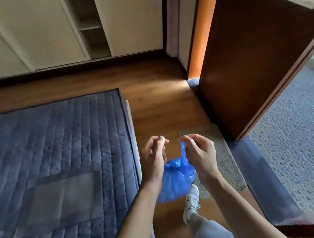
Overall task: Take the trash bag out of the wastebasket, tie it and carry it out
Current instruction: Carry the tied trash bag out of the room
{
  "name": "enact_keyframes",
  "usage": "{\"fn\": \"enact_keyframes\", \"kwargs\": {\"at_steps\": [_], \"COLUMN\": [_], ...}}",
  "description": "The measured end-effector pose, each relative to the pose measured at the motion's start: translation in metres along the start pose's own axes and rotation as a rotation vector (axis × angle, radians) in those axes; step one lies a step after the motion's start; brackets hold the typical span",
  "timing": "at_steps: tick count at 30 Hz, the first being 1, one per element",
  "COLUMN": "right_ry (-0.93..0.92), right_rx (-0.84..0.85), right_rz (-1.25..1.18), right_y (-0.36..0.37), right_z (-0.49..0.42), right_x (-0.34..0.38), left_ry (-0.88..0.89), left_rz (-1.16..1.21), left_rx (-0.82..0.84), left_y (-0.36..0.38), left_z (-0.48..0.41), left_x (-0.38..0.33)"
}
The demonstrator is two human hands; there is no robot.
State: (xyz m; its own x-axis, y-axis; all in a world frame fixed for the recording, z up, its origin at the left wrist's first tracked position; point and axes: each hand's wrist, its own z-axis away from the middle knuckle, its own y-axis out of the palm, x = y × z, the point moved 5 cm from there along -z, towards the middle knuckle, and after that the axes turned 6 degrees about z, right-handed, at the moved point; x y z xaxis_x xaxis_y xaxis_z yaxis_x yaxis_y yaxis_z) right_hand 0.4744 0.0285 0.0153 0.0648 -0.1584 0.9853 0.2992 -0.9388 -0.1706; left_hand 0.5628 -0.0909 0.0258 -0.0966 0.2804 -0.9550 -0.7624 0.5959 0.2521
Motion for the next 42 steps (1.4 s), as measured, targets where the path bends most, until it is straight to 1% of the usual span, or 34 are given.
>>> {"fn": "enact_keyframes", "kwargs": {"at_steps": [5, 10, 15, 21, 24, 28, 33, 38, 42], "right_ry": [0.005, 0.029, 0.048, 0.061, 0.056, 0.103, 0.097, 0.099, 0.063], "right_rx": [0.043, 0.059, 0.092, 0.133, 0.159, 0.145, 0.141, 0.14, 0.142], "right_rz": [-0.028, -0.041, -0.017, -0.021, -0.039, -0.07, -0.068, -0.063, -0.043], "right_y": [0.011, 0.013, 0.004, -0.003, -0.003, 0.003, 0.016, 0.043, 0.075], "right_z": [-0.068, -0.164, -0.256, -0.335, -0.361, -0.397, -0.44, -0.507, -0.577], "right_x": [-0.006, -0.006, -0.001, 0.0, -0.002, -0.012, -0.02, -0.018, -0.009], "left_ry": [0.021, 0.026, -0.006, -0.001, 0.012, 0.011, -0.002, -0.014, -0.031], "left_rz": [-0.01, -0.015, -0.03, -0.018, -0.027, -0.047, -0.102, -0.094, -0.063], "left_rx": [-0.041, -0.08, -0.127, -0.131, -0.127, -0.129, -0.115, -0.108, -0.126], "left_y": [0.027, 0.075, 0.127, 0.175, 0.191, 0.205, 0.218, 0.232, 0.244], "left_z": [-0.056, -0.131, -0.204, -0.258, -0.278, -0.31, -0.363, -0.437, -0.516], "left_x": [0.002, 0.007, 0.003, 0.0, 0.001, 0.005, 0.007, 0.001, -0.009]}}
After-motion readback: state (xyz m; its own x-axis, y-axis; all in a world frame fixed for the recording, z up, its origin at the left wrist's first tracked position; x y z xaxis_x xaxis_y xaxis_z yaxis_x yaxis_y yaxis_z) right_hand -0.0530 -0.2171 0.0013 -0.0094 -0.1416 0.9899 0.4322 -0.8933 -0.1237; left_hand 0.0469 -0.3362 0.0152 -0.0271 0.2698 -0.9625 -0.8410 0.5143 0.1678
